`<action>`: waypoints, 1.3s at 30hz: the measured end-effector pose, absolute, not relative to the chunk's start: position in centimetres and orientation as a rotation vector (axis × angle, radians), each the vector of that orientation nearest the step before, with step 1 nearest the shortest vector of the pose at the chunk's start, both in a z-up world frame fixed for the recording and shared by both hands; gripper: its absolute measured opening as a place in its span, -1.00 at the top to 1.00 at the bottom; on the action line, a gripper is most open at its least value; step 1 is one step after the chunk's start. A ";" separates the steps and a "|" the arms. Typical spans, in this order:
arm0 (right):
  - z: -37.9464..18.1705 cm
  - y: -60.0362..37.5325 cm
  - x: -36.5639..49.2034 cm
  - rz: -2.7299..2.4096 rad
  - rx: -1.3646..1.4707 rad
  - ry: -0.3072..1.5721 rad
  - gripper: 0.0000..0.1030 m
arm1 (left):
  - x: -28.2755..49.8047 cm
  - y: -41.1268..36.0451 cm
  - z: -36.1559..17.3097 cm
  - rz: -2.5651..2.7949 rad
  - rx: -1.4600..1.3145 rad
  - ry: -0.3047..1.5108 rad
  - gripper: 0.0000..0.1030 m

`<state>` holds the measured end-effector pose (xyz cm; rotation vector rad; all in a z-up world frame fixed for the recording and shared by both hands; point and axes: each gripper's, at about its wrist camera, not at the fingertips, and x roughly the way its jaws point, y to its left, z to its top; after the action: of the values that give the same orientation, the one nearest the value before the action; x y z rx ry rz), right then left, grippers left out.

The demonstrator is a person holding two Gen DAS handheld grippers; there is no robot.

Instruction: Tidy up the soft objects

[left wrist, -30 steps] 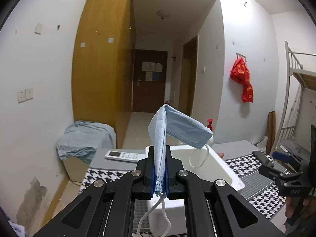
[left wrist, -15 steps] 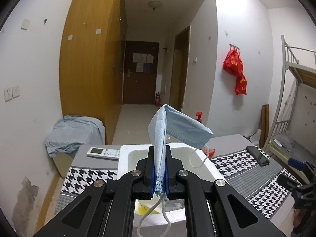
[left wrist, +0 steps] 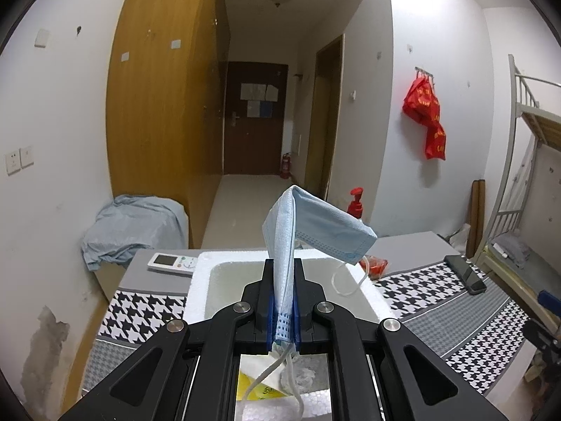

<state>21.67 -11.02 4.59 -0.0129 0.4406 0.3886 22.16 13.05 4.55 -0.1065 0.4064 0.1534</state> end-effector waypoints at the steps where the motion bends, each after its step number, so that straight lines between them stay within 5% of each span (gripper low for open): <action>1: 4.5 -11.3 21.7 0.384 -0.011 0.443 -0.99 | 22.4 13.0 4.4 0.164 -0.107 0.412 0.85; 3: 4.4 -11.8 21.7 0.373 -0.009 0.444 -0.99 | 22.8 12.9 4.2 0.181 -0.105 0.418 0.74; 5: 4.4 -12.1 21.6 0.369 -0.008 0.444 -0.99 | 23.2 13.0 4.0 0.190 -0.114 0.419 0.23; 7: 4.4 -12.4 21.6 0.361 -0.010 0.441 -0.99 | 23.3 13.0 3.9 0.198 -0.108 0.408 -0.75; 8: 4.4 -12.6 21.6 0.357 -0.009 0.441 -0.99 | 23.1 12.9 4.0 0.210 -0.104 0.388 -0.85; 12: 4.2 -13.1 21.8 0.347 -0.002 0.446 -0.99 | 22.6 11.7 4.1 0.222 -0.062 0.350 -0.97; 39: 5.9 -15.2 18.9 0.382 0.000 0.395 -0.99 | 16.9 8.4 6.5 0.206 -0.049 0.283 -0.98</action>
<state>18.88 -15.16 5.85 0.0005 0.3949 0.3817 16.93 8.42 6.49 -0.0491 0.2826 0.2060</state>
